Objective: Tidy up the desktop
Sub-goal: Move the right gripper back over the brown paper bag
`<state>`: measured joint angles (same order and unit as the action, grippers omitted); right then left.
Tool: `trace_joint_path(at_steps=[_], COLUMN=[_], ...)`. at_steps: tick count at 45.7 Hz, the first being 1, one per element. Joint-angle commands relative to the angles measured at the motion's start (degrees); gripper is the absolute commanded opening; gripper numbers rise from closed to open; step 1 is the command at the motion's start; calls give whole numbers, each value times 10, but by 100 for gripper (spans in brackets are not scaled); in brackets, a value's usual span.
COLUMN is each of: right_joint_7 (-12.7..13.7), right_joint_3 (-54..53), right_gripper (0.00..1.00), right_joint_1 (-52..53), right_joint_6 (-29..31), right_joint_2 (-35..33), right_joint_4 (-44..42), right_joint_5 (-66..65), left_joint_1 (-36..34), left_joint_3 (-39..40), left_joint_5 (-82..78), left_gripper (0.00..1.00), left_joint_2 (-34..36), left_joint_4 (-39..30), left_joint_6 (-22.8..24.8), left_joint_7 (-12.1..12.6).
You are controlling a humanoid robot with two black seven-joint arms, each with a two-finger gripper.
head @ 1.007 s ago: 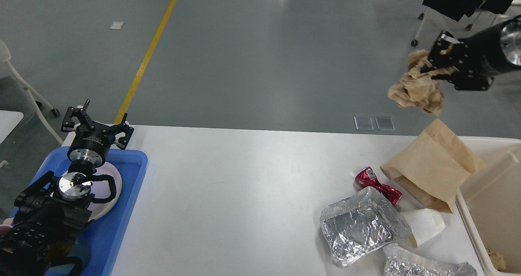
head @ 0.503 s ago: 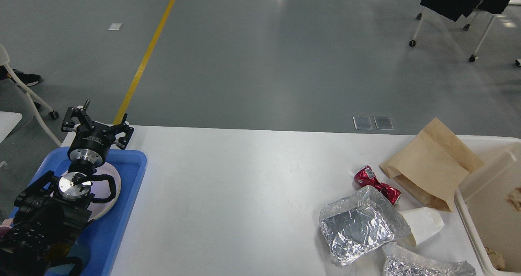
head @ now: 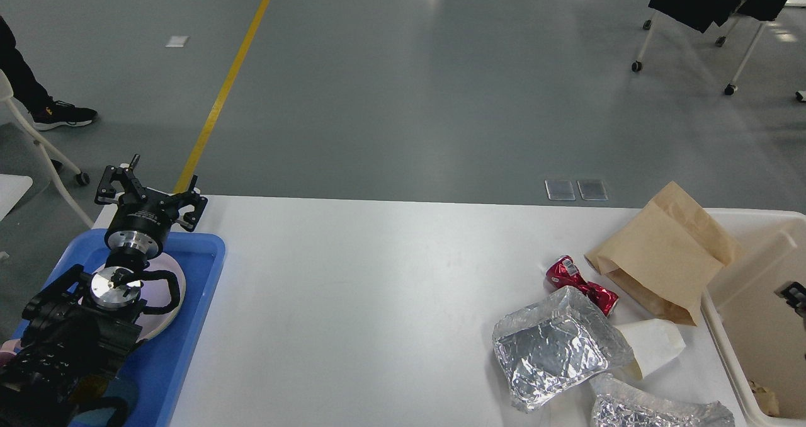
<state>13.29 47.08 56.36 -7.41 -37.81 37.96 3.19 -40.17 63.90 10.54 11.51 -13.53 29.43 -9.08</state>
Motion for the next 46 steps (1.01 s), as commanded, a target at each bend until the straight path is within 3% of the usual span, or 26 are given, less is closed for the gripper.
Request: trace_joint_path(at_steps=[1,14,35,46], right_joint_7=[1,2,-2,1], right_joint_3=[37,207,213,211], right_gripper=[100,100,100,100], right_joint_1=[82,382,690,755], right_joint_6=[9,143,527,586], right_joint_2=[15,109,150,147], right_joint_4=[18,152,365,423], right_joint_5=[-6,-2,3,3], left_joint_1=[0,0,0,0], left_joint_3=[0,0,0,0], left_joint_5=[0,0,0,0], left_gripper=[96,96,96,96], left_joint_2=[0,0,0,0], left_joint_4=[0,0,0,0], left_joint_6=[0,0,0,-1], left_joint_7=[0,0,-1,-1])
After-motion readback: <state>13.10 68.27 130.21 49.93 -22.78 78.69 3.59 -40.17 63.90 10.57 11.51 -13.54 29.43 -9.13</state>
